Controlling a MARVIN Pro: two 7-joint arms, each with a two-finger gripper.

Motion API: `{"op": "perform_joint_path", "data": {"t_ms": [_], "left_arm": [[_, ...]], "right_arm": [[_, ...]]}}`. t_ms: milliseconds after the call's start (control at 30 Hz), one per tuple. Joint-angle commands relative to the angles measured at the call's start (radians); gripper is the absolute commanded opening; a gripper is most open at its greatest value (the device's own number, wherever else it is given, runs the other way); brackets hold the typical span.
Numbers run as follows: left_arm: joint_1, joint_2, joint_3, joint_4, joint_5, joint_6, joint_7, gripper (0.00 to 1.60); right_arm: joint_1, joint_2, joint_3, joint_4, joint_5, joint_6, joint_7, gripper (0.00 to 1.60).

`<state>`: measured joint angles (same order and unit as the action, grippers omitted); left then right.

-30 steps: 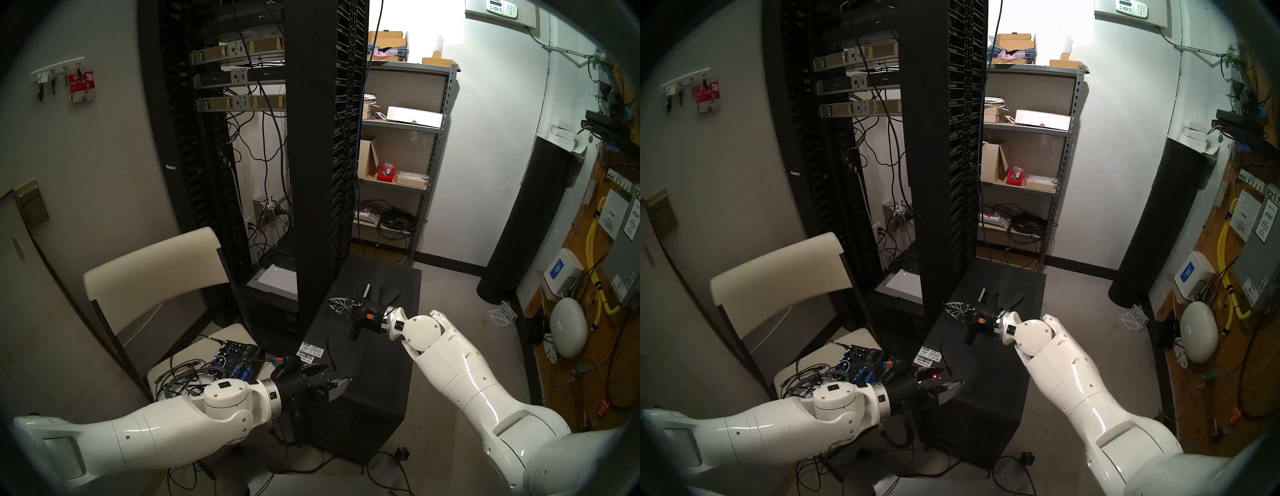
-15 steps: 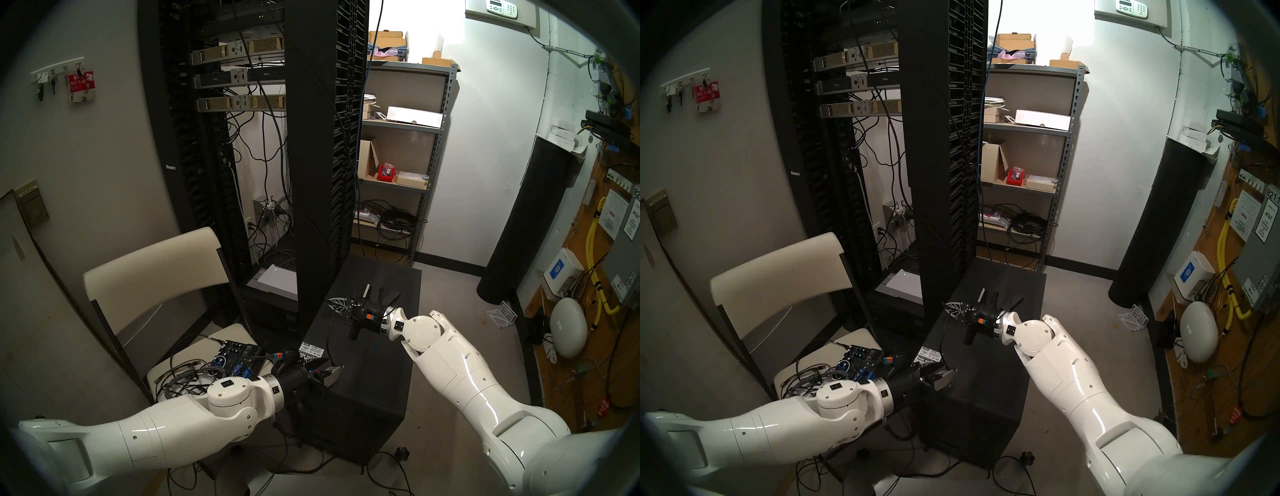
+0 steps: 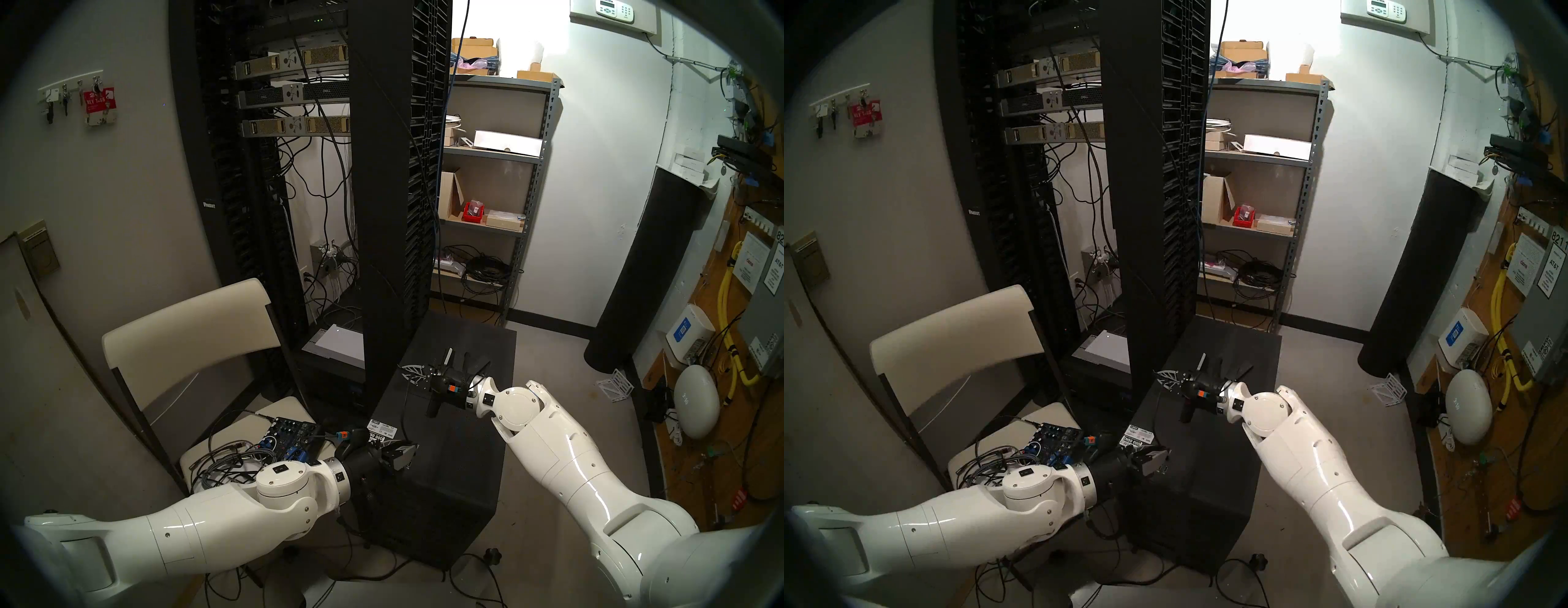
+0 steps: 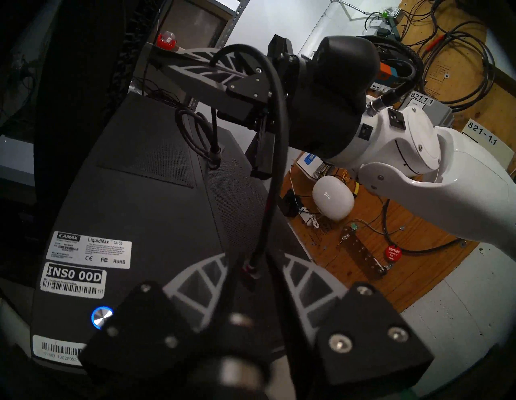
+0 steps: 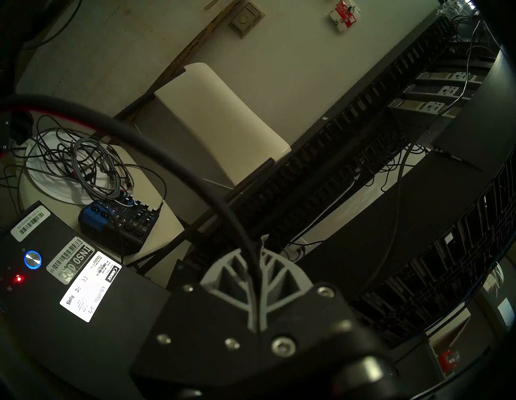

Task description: Insert the cable into the workstation's USB slot

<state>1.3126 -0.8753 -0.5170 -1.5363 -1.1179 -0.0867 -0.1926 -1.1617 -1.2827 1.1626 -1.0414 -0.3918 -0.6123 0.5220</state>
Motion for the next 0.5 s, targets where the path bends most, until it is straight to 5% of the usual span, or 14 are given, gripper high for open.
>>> {"op": "perform_joint_path", "data": {"t_ms": [0,133,300,467], "left_arm": [[-0.020,-0.020,0.001,0.011,0.023,-0.006,0.007,0.61],[-0.022,-0.024,0.003,0.021,0.040,-0.014,0.008,0.53],[-0.021,-0.026,0.003,0.028,0.061,-0.028,0.009,0.00],[-0.020,-0.018,0.006,0.031,0.091,-0.043,0.010,0.00]], "right_arm": [[0.015,-0.009,0.000,-0.027,0.008,-0.006,0.005,0.00],[0.015,-0.009,0.000,-0.029,0.008,-0.007,0.007,0.00],[0.014,-0.010,0.001,-0.031,0.009,-0.005,0.008,0.00],[0.009,-0.011,0.002,-0.034,0.008,-0.003,0.008,0.00]]}}
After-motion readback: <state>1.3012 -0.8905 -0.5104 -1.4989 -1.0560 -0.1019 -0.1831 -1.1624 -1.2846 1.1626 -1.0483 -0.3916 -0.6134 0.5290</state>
